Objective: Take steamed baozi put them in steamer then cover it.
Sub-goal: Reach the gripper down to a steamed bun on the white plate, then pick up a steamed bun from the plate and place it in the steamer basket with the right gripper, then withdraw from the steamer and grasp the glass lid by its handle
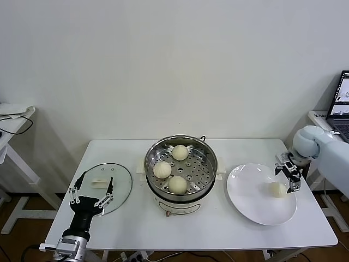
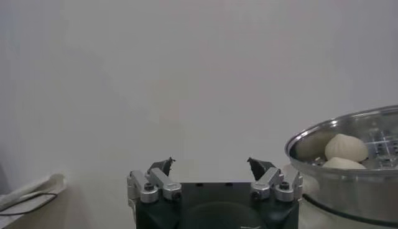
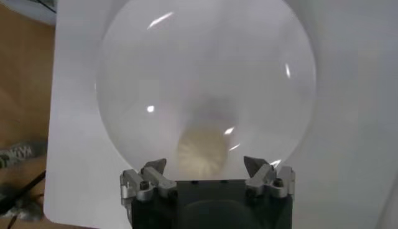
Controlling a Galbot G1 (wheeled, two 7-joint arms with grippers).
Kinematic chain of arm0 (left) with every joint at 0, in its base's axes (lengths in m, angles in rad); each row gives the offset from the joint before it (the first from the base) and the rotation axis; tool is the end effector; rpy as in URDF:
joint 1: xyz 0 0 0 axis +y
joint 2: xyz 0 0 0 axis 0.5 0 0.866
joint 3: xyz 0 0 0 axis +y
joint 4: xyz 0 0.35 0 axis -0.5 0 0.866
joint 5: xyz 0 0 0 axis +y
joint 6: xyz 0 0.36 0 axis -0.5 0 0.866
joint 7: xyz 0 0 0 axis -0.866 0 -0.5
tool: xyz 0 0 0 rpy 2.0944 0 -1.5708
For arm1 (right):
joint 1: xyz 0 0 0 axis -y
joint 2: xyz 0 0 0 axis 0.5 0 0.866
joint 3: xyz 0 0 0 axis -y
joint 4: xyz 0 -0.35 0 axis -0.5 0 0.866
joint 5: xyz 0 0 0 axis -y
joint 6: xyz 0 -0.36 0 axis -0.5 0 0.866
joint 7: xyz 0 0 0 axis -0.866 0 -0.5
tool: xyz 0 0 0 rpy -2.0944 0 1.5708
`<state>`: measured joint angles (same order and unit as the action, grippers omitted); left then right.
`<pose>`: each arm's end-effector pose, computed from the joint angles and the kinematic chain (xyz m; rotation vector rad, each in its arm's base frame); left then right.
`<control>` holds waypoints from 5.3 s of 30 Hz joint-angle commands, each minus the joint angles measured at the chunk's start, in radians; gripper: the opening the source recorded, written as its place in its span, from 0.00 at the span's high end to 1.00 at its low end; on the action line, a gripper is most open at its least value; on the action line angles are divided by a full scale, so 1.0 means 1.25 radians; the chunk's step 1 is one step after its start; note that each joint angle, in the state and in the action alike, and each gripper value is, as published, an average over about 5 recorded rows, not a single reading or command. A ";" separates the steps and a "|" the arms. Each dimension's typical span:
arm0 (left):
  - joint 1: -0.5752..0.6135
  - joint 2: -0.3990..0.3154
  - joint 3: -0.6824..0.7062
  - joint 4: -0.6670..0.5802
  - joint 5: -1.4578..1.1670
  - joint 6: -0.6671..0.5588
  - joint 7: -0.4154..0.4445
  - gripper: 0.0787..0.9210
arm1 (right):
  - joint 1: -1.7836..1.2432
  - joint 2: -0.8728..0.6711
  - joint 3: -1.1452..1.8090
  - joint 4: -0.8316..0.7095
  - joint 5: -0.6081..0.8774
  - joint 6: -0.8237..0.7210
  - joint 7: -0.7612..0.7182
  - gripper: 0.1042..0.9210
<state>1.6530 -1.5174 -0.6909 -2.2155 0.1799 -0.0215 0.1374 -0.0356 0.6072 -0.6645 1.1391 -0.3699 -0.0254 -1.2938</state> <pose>0.1587 0.0550 -0.2692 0.0485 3.0676 0.5028 0.5181 -0.2381 -0.1802 1.1842 -1.1036 1.4296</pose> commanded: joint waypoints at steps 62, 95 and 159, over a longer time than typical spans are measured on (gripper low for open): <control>0.000 0.009 0.007 -0.021 -0.009 -0.004 0.004 0.12 | 0.643 -0.127 -0.571 0.423 0.581 -0.422 0.107 0.32; -0.024 0.012 -0.027 -0.006 -0.044 0.005 0.010 0.12 | 0.588 0.380 -0.568 0.212 0.701 -0.557 0.161 0.32; -0.028 0.011 -0.014 0.004 -0.034 -0.003 0.029 0.12 | 0.068 -0.125 0.173 0.386 0.813 -0.242 0.429 0.12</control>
<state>1.6220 -1.5062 -0.7120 -2.2116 0.1362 -0.0241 0.1644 0.4356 0.7788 -0.9258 1.4391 0.4547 -0.5698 -1.0917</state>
